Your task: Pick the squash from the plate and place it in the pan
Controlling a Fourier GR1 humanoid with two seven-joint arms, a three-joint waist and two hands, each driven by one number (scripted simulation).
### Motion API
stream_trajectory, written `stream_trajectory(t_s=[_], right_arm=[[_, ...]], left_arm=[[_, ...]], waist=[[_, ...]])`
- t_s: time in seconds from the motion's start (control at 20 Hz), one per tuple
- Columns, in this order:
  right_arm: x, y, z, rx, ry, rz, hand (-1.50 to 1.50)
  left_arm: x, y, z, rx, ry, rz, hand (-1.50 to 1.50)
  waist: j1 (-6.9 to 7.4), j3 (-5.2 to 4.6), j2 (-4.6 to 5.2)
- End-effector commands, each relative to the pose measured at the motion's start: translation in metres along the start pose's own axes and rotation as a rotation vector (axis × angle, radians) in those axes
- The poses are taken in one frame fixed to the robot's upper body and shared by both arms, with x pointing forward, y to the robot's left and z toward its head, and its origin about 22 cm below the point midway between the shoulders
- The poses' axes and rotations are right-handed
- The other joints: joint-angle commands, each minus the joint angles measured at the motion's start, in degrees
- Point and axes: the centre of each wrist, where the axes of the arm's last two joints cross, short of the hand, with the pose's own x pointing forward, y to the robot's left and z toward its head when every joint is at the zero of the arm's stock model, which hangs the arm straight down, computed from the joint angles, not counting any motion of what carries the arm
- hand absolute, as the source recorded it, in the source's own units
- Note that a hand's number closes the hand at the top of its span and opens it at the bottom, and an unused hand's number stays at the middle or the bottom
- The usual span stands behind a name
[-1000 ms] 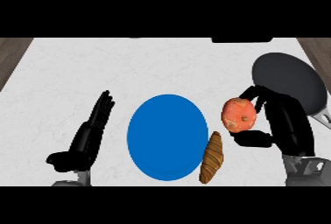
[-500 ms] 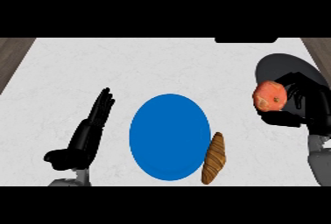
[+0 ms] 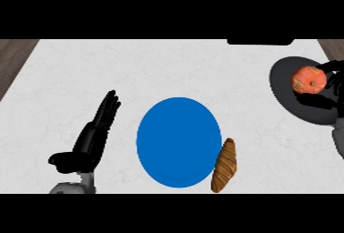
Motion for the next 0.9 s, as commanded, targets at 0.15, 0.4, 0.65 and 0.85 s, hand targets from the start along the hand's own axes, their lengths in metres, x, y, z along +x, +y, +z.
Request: stream_trajectory(t_s=[0.15, 0.4, 0.65, 0.85], right_arm=[[-0.043, -0.012, -0.038, -0.114, 0.047, -0.064, 1.50], [-0.050, -0.014, -0.051, -0.124, 0.041, -0.062, 1.50], [-0.076, -0.015, -0.035, 0.215, 0.223, 0.077, -1.50], [-0.073, 0.002, -0.028, 0.403, 0.235, -0.045, -1.50]], left_arm=[[0.002, -0.013, -0.003, -0.008, -0.003, 0.004, 0.00], [0.006, -0.008, -0.018, -0.035, -0.028, 0.018, 0.00], [0.001, -0.015, 0.000, -0.071, -0.020, 0.012, 0.00], [0.011, -0.014, -0.016, -0.055, -0.042, -0.001, 0.00]], waist=[[0.95, 0.11, 0.36], [1.90, 0.19, 1.05], [4.21, 0.06, 1.45], [3.98, 0.35, 1.79]])
